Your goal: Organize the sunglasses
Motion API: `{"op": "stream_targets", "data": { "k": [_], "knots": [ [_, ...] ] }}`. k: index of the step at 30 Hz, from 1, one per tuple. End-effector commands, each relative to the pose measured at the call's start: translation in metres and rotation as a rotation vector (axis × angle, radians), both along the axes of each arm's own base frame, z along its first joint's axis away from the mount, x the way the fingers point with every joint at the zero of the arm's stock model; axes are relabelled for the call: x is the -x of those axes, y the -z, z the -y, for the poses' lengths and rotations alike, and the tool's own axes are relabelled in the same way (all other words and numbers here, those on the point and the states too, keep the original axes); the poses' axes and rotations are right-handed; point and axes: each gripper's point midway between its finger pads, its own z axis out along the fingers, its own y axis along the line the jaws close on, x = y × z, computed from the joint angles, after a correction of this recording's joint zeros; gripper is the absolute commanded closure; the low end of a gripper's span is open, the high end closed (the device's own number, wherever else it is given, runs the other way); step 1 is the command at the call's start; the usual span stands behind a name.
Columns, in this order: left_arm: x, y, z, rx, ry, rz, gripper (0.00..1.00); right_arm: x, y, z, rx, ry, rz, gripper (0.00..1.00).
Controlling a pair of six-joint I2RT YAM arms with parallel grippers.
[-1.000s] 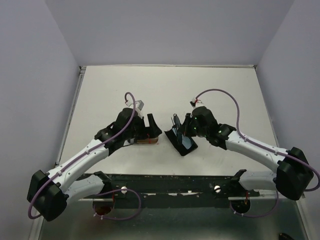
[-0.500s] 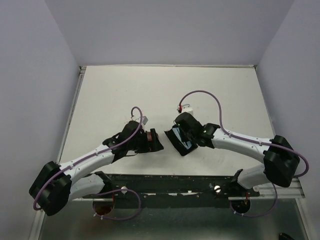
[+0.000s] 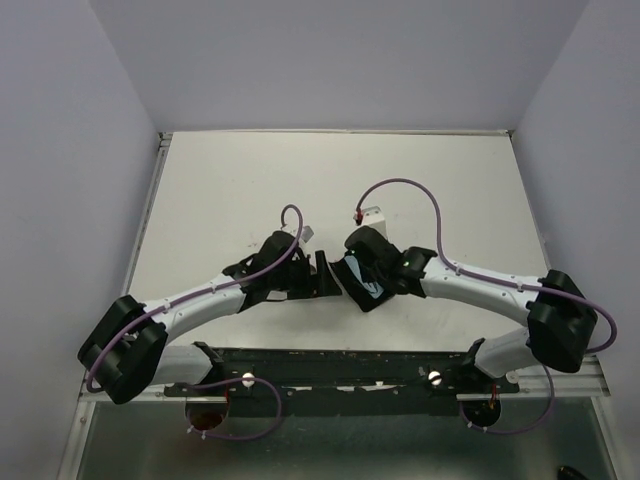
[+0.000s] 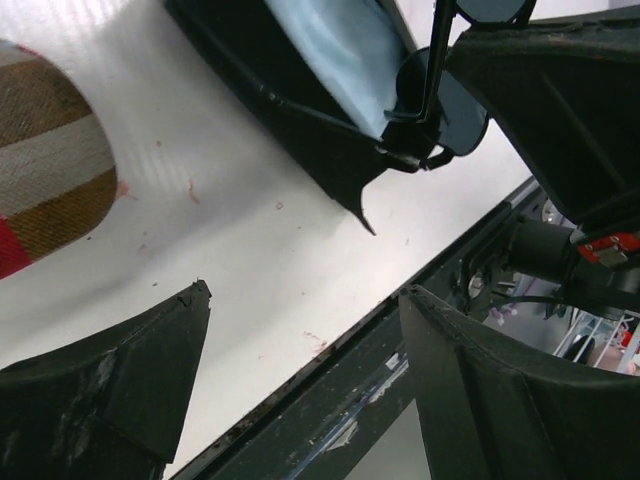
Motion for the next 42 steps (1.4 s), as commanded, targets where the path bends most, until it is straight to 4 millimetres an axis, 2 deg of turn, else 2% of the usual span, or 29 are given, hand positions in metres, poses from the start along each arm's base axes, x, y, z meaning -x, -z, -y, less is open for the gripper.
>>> {"op": "stream_targets", "data": {
  "k": [1, 4, 8, 10, 13, 15, 17, 19, 22, 26, 31, 34, 36, 38, 42],
  "knots": [
    [-0.006, -0.037, 0.019, 0.097, 0.05, 0.067, 0.16, -0.005, -0.043, -0.01, -0.211, 0.11, 0.063, 0.99],
    [-0.008, -0.054, 0.019, 0.129, 0.049, 0.109, 0.17, -0.009, -0.054, -0.007, -0.378, 0.143, 0.036, 0.99],
    [-0.017, -0.08, 0.019, 0.15, 0.022, 0.188, 0.19, -0.008, -0.068, -0.021, -0.656, 0.062, -0.02, 0.99],
    [-0.027, -0.087, 0.013, 0.11, -0.023, 0.22, 0.21, -0.003, -0.076, -0.029, -0.723, 0.018, -0.031, 0.99],
    [-0.035, -0.099, 0.011, 0.093, -0.049, 0.256, 0.34, 0.002, -0.083, -0.032, -0.772, -0.007, -0.034, 0.99],
    [-0.039, -0.105, 0.013, 0.093, -0.048, 0.275, 0.39, 0.011, -0.084, -0.037, -0.807, -0.038, -0.069, 0.99],
    [-0.041, -0.108, 0.014, 0.079, -0.045, 0.274, 0.49, 0.01, -0.09, -0.039, -0.85, -0.044, -0.064, 0.99],
    [-0.041, -0.11, 0.015, 0.077, -0.036, 0.278, 0.49, 0.01, -0.092, -0.038, -0.875, -0.035, -0.065, 0.99],
    [-0.038, -0.118, 0.017, 0.081, -0.016, 0.291, 0.49, 0.005, -0.088, -0.033, -0.893, -0.005, -0.068, 0.99],
    [-0.03, -0.132, 0.01, 0.084, -0.023, 0.336, 0.44, -0.011, -0.07, -0.018, -0.938, 0.115, -0.102, 0.99],
    [-0.016, -0.152, -0.013, 0.096, -0.075, 0.404, 0.43, -0.022, -0.057, -0.002, -1.214, 0.239, -0.216, 0.99],
    [-0.011, -0.153, -0.029, 0.105, -0.133, 0.433, 0.42, -0.028, -0.056, 0.005, -1.314, 0.295, -0.241, 0.99],
    [-0.01, -0.151, -0.034, 0.116, -0.154, 0.445, 0.39, -0.031, -0.059, 0.002, -1.351, 0.291, -0.254, 0.99],
    [-0.013, -0.143, -0.034, 0.1, -0.164, 0.436, 0.38, -0.029, -0.065, -0.005, -1.39, 0.254, -0.281, 0.99],
    [-0.028, -0.129, -0.019, 0.033, -0.148, 0.385, 0.41, -0.025, -0.071, -0.013, -1.405, 0.184, -0.305, 0.99]
  ]
}}
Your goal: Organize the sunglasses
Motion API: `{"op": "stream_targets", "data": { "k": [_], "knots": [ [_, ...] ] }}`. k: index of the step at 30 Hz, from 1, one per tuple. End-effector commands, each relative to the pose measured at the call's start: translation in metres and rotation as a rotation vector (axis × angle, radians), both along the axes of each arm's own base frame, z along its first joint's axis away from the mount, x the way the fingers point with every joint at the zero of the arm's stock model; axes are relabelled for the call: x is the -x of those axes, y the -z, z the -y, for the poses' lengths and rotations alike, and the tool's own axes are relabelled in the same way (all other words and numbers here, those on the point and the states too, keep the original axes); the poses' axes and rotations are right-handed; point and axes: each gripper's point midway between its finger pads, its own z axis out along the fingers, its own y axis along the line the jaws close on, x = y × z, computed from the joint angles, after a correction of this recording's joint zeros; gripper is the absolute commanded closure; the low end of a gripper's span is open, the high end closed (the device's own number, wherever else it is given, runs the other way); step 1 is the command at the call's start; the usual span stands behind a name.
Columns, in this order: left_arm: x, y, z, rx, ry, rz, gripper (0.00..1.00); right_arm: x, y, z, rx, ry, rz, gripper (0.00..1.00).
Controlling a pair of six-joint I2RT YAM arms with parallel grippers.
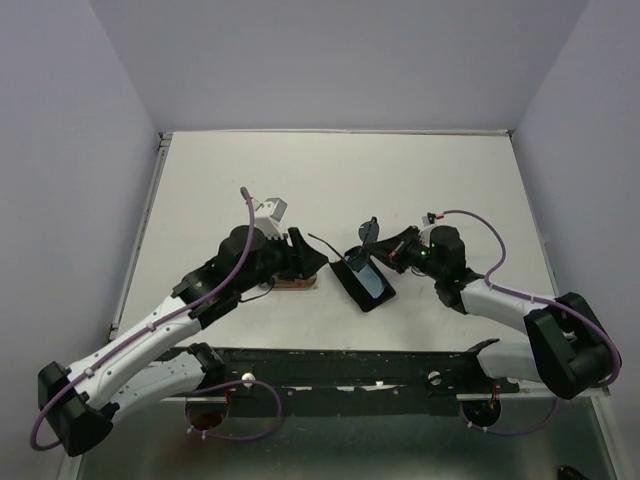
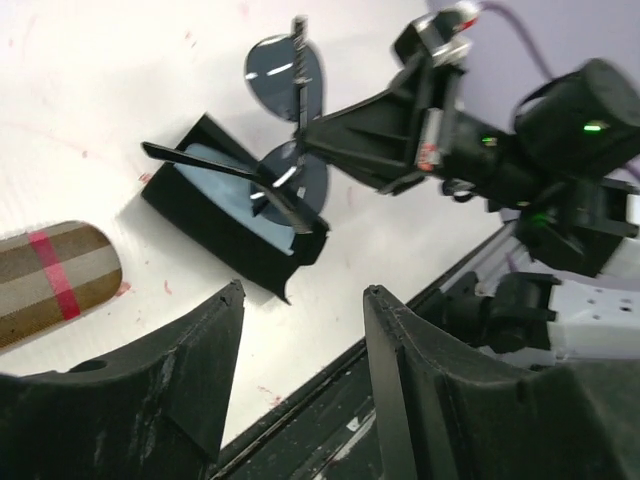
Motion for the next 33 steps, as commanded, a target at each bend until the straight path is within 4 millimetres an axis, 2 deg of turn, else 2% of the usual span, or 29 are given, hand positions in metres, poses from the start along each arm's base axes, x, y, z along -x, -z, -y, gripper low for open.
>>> {"op": "stream_targets", "data": {
  "k": [1, 6, 8, 11, 14, 20, 24, 28, 33],
  "knots": [
    [-0.022, 0.027, 0.013, -0.104, -0.036, -0.072, 0.46, 0.005, -0.037, -0.018, -0.128, -0.102, 0.084, 0.99],
    [-0.044, 0.025, 0.043, -0.131, -0.001, -0.094, 0.63, 0.01, -0.035, -0.019, -0.097, -0.141, 0.09, 0.99],
    [-0.054, 0.024, 0.053, -0.143, 0.005, -0.09, 0.64, 0.013, -0.038, -0.02, -0.09, -0.166, 0.112, 0.99],
    [-0.066, 0.026, 0.064, -0.177, 0.007, -0.108, 0.72, 0.017, -0.043, -0.023, -0.065, -0.209, 0.151, 0.99],
    [-0.069, 0.029, 0.079, -0.187, 0.062, -0.128, 0.75, 0.022, -0.043, -0.022, -0.044, -0.237, 0.176, 0.99],
    [-0.067, 0.036, 0.098, -0.2, 0.141, -0.156, 0.75, 0.024, -0.044, -0.019, 0.021, -0.25, 0.226, 0.99],
    [-0.061, 0.036, 0.1, -0.21, 0.156, -0.146, 0.74, 0.02, -0.041, -0.012, 0.078, -0.224, 0.223, 0.99],
    [-0.063, 0.042, 0.098, -0.244, 0.131, -0.144, 0.68, 0.023, -0.047, -0.014, 0.067, -0.241, 0.249, 0.99],
    [-0.068, 0.048, 0.104, -0.265, 0.122, -0.166, 0.65, 0.027, -0.046, -0.015, 0.065, -0.26, 0.245, 0.99]
  ]
}}
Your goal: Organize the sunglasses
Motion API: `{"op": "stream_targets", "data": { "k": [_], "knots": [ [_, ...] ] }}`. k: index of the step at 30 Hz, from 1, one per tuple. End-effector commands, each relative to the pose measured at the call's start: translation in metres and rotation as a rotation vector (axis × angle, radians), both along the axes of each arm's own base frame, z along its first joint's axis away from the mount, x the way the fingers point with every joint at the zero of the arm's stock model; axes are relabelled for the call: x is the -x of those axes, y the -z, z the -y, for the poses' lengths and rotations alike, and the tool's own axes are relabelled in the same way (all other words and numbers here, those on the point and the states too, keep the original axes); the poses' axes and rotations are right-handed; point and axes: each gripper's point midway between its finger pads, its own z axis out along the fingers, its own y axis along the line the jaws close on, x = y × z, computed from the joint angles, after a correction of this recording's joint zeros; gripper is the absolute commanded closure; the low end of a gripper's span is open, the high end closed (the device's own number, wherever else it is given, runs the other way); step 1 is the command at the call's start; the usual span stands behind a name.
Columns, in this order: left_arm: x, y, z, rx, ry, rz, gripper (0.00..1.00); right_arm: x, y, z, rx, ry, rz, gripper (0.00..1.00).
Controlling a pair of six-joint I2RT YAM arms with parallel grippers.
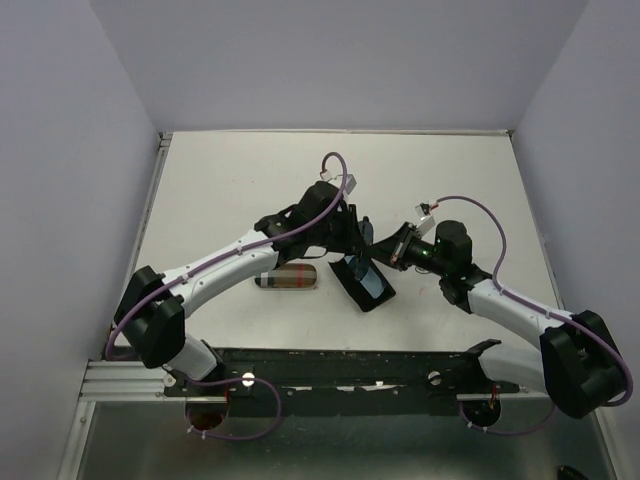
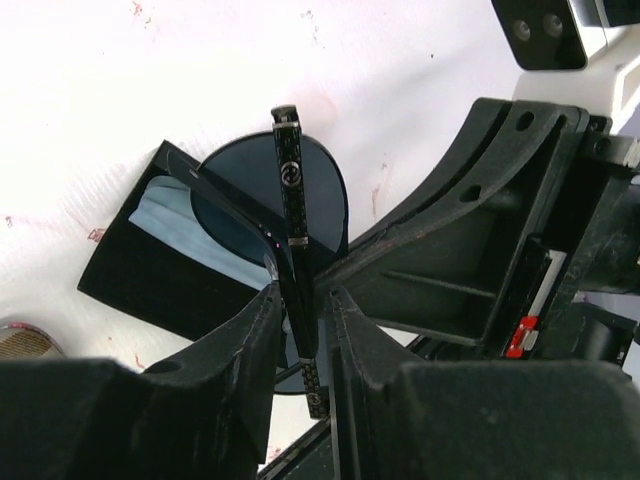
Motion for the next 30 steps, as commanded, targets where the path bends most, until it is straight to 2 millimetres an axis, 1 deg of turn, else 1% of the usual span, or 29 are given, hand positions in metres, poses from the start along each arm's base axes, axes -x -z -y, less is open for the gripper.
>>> {"op": "stream_targets", "data": {
  "k": [1, 6, 13, 16, 18, 21, 22, 23, 26, 27, 28, 30],
  "knots": [
    [-0.01, -0.003, 0.007, -0.032, -0.015, 0.014, 0.65, 0.002, -0.008, -0.001, 0.005, -0.027, 0.028, 0.99],
    [-0.014, 0.001, 0.009, -0.065, -0.038, 0.015, 0.65, 0.004, -0.011, -0.003, -0.005, -0.046, 0.036, 0.99],
    [-0.027, 0.012, -0.002, -0.185, -0.153, 0.026, 0.65, 0.008, -0.016, -0.003, -0.013, -0.058, 0.051, 0.99],
    [-0.027, 0.016, -0.003, -0.204, -0.157, 0.015, 0.66, 0.009, -0.017, -0.003, -0.014, -0.06, 0.058, 0.99],
    [-0.025, 0.015, 0.0, -0.196, -0.148, 0.01, 0.69, 0.01, -0.017, -0.002, -0.013, -0.057, 0.054, 0.99],
    [-0.02, 0.011, 0.003, -0.185, -0.133, 0.022, 0.9, 0.009, -0.015, -0.002, -0.01, -0.056, 0.05, 0.99],
    [-0.021, 0.009, 0.003, -0.183, -0.131, 0.029, 1.0, 0.008, -0.015, -0.002, -0.006, -0.051, 0.045, 0.98],
    [-0.021, 0.009, 0.002, -0.185, -0.13, 0.032, 1.0, 0.009, -0.014, -0.002, -0.003, -0.053, 0.038, 0.94],
    [-0.022, 0.011, -0.003, -0.2, -0.148, 0.041, 1.0, 0.008, -0.01, -0.001, 0.022, -0.051, 0.033, 0.78],
    [-0.022, 0.014, -0.006, -0.214, -0.165, 0.034, 1.0, 0.008, -0.01, 0.0, 0.033, -0.05, 0.033, 0.72],
    [-0.022, 0.016, -0.01, -0.225, -0.182, 0.029, 1.0, 0.008, -0.01, 0.001, 0.043, -0.045, 0.036, 0.64],
    [-0.022, 0.019, -0.016, -0.233, -0.221, 0.012, 1.0, 0.008, -0.011, 0.005, 0.067, -0.033, 0.04, 0.53]
  ]
}}
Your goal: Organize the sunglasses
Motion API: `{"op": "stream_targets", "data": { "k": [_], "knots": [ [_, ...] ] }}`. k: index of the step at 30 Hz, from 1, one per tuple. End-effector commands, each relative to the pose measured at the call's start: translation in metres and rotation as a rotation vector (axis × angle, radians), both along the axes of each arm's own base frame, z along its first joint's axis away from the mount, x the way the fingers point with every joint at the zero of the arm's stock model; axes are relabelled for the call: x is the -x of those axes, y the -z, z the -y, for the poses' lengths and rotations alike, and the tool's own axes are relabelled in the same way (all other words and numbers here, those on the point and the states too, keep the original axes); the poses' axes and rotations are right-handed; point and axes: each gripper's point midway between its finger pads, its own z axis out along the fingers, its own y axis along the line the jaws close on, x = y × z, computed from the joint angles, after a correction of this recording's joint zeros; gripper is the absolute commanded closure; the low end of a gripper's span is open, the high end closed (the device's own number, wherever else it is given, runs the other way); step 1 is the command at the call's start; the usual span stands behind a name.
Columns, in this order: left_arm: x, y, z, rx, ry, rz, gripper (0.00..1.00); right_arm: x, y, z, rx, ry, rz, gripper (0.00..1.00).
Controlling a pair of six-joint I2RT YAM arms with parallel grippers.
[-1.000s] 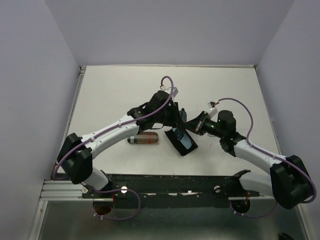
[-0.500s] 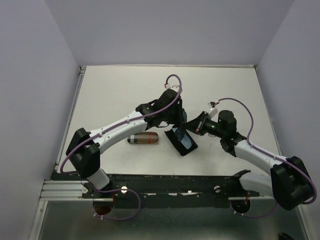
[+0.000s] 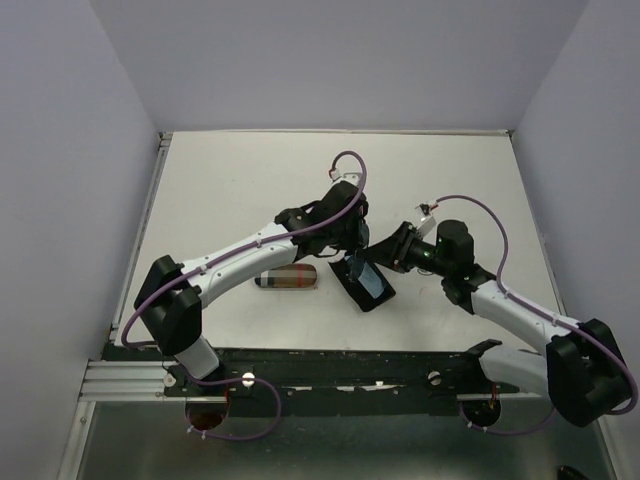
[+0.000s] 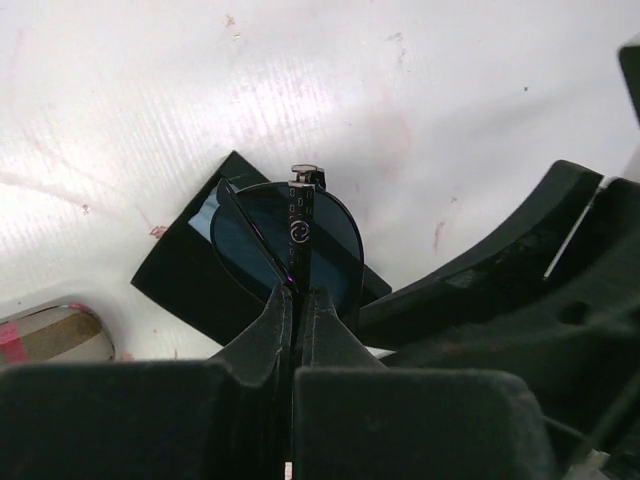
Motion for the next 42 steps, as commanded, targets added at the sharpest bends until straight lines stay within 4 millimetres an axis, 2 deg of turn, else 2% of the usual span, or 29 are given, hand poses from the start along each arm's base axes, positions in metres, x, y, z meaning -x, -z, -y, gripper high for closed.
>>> {"op": "stream_targets", "data": {
  "k": [1, 5, 8, 14, 18, 24, 28, 34, 42],
  "knots": [
    [-0.003, 0.011, -0.023, -0.064, -0.099, -0.013, 1.0, 0.001, -0.012, 0.005, 0.046, -0.001, 0.048, 0.48],
    [0.004, 0.023, -0.033, -0.069, -0.148, -0.082, 1.0, 0.001, -0.009, 0.015, 0.112, 0.041, 0.044, 0.38],
    [0.012, 0.035, -0.045, -0.072, -0.225, -0.156, 1.0, -0.005, 0.012, 0.036, 0.231, 0.15, -0.008, 0.33],
    [0.023, 0.043, -0.053, -0.042, -0.281, -0.206, 1.0, -0.017, 0.043, 0.075, 0.398, 0.348, -0.059, 0.29],
    [0.025, 0.048, -0.055, -0.036, -0.304, -0.229, 1.0, -0.02, 0.058, 0.084, 0.447, 0.395, -0.09, 0.28],
    [0.025, 0.052, -0.054, -0.039, -0.3, -0.245, 1.0, -0.021, 0.075, 0.083, 0.451, 0.389, -0.113, 0.28],
    [0.024, 0.055, -0.052, -0.034, -0.29, -0.251, 1.0, -0.023, 0.077, 0.077, 0.419, 0.376, -0.1, 0.28],
    [0.024, 0.06, -0.05, -0.032, -0.279, -0.266, 1.0, -0.019, 0.091, 0.071, 0.408, 0.347, -0.142, 0.29],
    [0.022, 0.064, -0.048, -0.031, -0.272, -0.277, 1.0, -0.01, 0.1, 0.06, 0.363, 0.283, -0.174, 0.33]
  ]
}}
